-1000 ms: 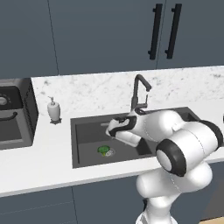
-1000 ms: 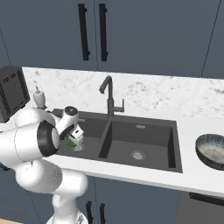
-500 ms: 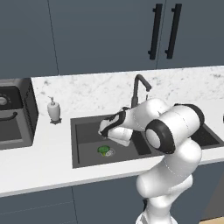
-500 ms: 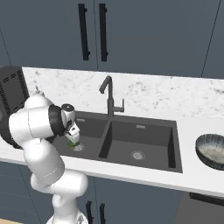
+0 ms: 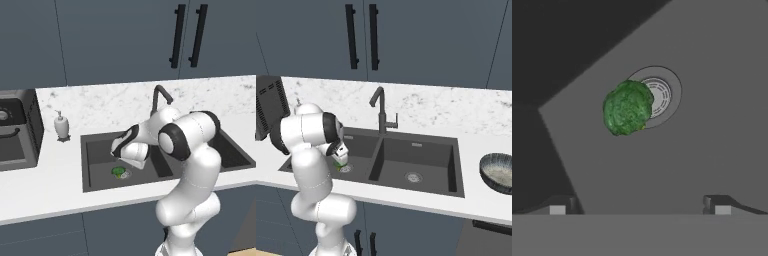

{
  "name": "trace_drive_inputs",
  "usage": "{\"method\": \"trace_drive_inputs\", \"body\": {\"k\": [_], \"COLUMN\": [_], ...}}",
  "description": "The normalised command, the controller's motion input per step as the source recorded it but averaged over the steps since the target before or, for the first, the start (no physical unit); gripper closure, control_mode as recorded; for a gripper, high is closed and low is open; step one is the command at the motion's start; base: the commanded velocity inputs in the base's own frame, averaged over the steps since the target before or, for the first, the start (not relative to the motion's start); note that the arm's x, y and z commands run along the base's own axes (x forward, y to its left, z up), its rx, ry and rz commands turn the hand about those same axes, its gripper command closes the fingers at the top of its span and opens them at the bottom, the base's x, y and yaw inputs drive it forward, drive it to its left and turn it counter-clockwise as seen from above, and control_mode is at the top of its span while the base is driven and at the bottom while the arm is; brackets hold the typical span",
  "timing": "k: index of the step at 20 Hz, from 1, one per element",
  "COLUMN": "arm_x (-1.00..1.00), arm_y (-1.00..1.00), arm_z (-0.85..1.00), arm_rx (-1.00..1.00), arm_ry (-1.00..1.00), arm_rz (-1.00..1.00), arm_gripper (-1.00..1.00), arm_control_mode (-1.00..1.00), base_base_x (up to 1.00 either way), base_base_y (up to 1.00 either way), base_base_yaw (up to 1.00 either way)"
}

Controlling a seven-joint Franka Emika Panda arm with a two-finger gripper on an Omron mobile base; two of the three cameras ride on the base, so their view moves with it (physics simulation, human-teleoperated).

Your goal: Pick the broccoli from the sink and place it in the bowl. Then pick the bowl and place it in the microwave. Then close the microwave door and press the start button.

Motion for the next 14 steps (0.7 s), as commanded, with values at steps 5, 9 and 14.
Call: {"method": "trace_drive_inputs", "body": {"k": [5,9,14], "arm_x": [0.23,0.29,0.19], "arm_y": [-0.05,-0.06,0.00], "arm_z": [-0.18,-0.14,-0.19], "arm_rx": [0.00,0.02,0.00], "arm_ry": [0.05,0.02,0.00], "arm_rz": [-0.05,-0.05,-0.03], "arm_gripper": [-1.00,-1.00,-1.00], "arm_control_mode": [-1.00,-1.00,-1.00], "base_base_x": [0.00,0.00,0.00], "base_base_y": [0.00,0.00,0.00], "base_base_yaw": [0.00,0.00,0.00]}}
